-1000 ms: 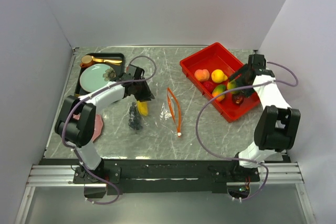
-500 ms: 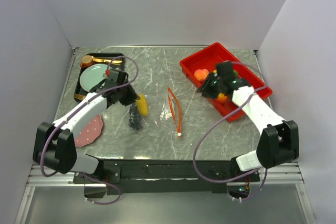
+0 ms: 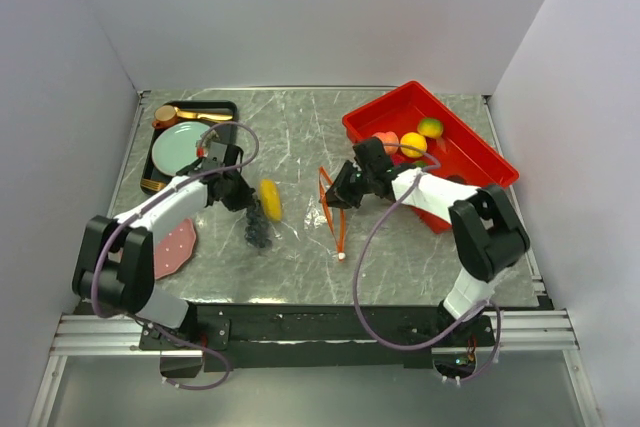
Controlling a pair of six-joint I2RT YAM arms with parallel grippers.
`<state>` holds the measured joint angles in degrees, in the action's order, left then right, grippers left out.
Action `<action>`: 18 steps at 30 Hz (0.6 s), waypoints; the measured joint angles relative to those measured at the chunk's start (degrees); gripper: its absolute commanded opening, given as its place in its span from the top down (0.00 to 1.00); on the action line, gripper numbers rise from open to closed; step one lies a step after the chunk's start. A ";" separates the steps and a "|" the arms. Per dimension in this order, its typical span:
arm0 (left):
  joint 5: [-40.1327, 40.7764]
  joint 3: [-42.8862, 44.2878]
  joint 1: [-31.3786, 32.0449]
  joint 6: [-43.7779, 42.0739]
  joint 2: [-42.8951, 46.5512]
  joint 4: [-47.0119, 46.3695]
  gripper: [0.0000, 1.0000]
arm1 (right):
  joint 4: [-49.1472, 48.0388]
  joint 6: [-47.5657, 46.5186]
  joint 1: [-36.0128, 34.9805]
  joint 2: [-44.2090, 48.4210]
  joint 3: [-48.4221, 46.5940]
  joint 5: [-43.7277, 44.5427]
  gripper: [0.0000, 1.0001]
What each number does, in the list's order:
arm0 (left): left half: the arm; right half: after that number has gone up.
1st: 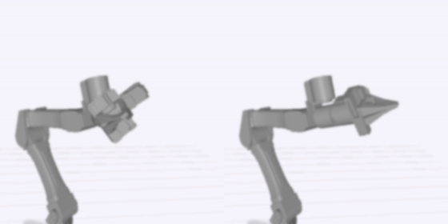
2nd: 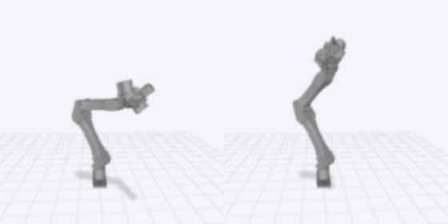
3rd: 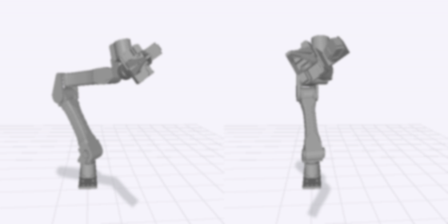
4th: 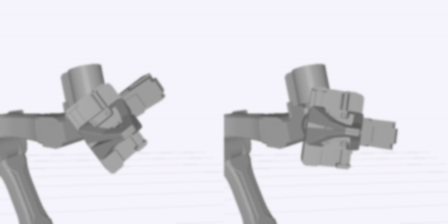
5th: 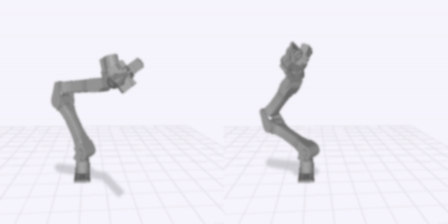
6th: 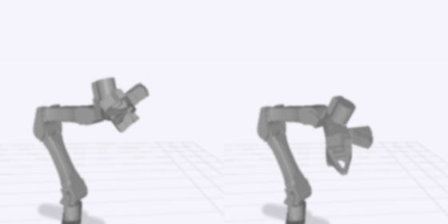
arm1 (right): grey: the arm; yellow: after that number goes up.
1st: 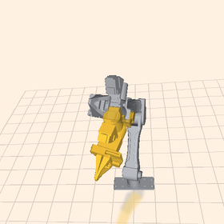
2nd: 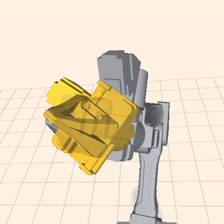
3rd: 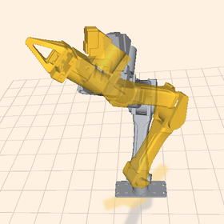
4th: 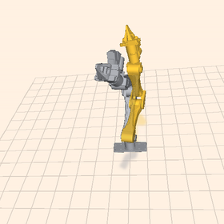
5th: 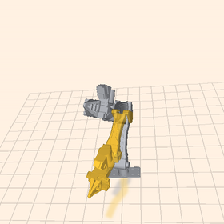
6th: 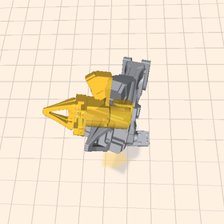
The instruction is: Open the zip-top bag and remove the fake food
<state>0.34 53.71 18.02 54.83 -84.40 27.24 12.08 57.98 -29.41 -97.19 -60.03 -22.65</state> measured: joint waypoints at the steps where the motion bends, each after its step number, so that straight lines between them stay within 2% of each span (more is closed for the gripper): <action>1: 0.00 0.00 -0.07 0.13 -0.74 -0.24 0.94 | -1.11 0.76 -0.09 -1.22 0.00 -0.59 0.75; 8: -0.04 0.00 -0.22 0.37 -4.52 -3.21 0.99 | -7.72 4.44 -0.61 -7.91 0.02 -3.80 0.74; 18: 0.17 0.11 0.28 0.09 -6.75 -5.42 0.99 | -15.72 7.98 -3.87 -12.90 -0.07 -7.43 0.72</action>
<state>0.51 53.82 18.31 54.92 -91.15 21.82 -3.64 65.95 -33.28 -110.08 -60.10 -30.09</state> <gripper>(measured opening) 0.016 0.271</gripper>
